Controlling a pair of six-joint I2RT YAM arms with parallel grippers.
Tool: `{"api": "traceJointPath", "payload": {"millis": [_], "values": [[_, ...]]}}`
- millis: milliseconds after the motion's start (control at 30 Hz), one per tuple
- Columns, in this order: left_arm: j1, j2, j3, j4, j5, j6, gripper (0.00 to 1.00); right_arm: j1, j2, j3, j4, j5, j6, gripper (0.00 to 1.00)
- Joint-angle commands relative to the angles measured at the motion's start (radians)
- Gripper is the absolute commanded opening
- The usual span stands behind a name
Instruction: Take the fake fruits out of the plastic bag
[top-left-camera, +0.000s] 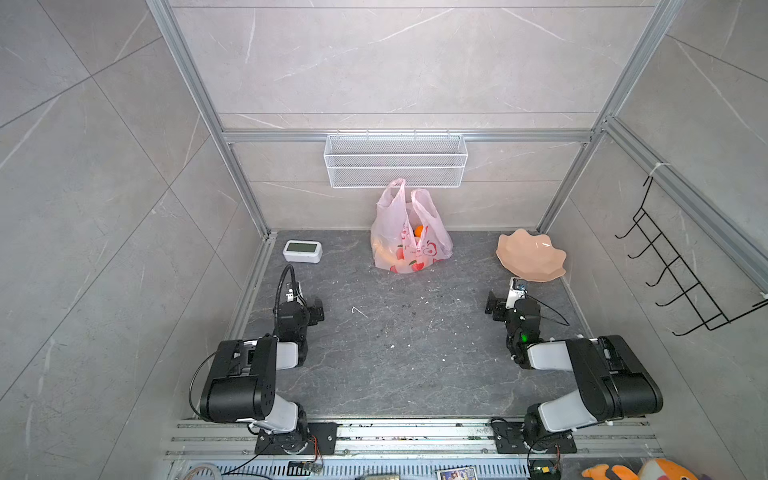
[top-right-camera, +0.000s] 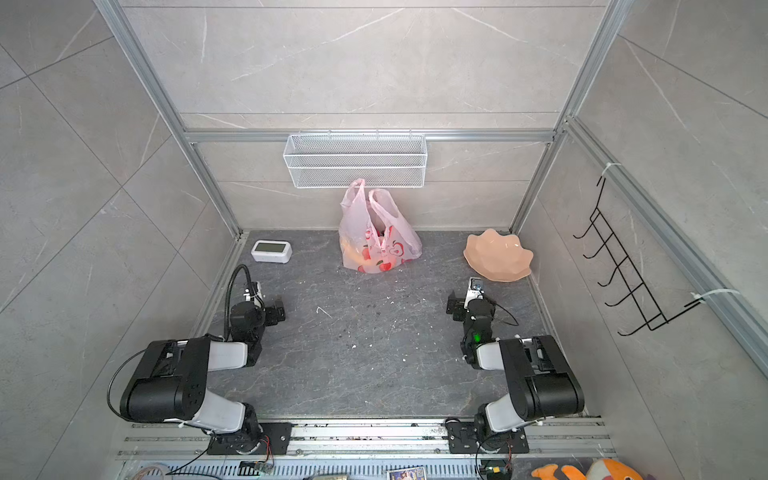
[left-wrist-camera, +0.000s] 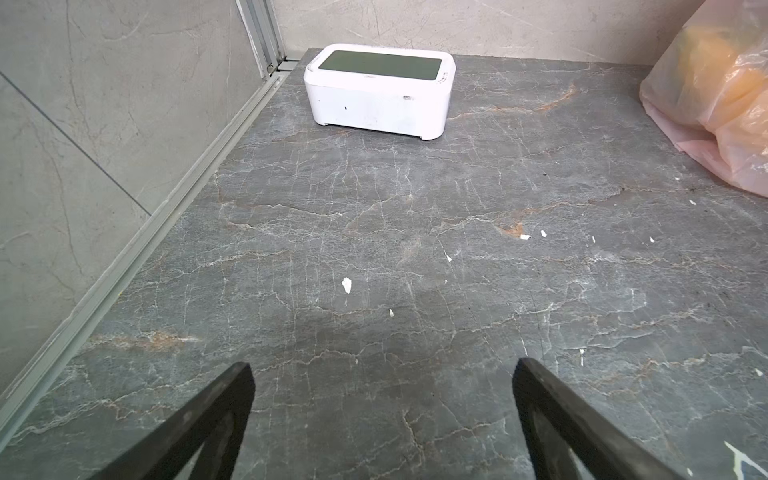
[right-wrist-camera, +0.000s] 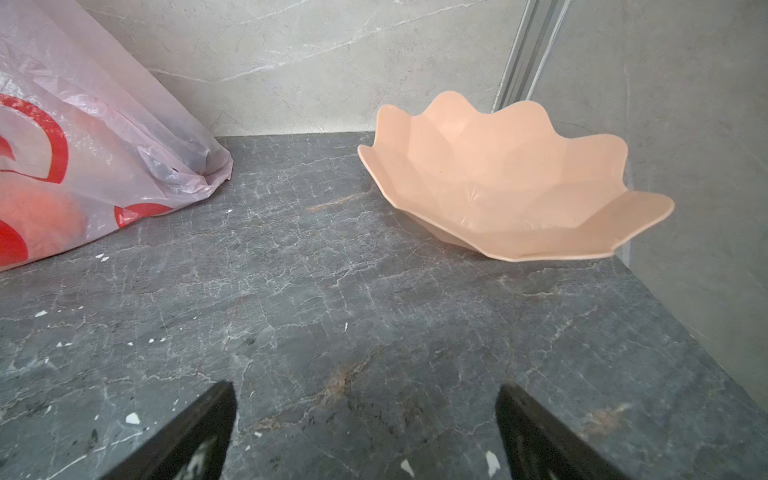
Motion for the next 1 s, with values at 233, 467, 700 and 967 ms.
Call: {"api": "traceJointPath", "payload": {"millis": [233, 467, 700, 967], "values": [[0.004, -0.004, 0.022, 0.016, 0.013, -0.005, 1.0, -0.002, 0.001, 0.014, -0.009, -0.012, 0.016, 1.0], [0.004, -0.004, 0.022, 0.016, 0.013, -0.005, 1.0, -0.002, 0.0, 0.014, -0.009, -0.012, 0.015, 1.0], [0.001, -0.01, 0.013, 0.029, 0.019, 0.008, 1.0, -0.002, 0.0, 0.013, -0.007, -0.011, 0.014, 1.0], [-0.062, -0.242, -0.056, -0.059, -0.021, 0.037, 1.0, 0.015, -0.096, -0.038, 0.007, -0.053, -0.03, 1.0]]}}
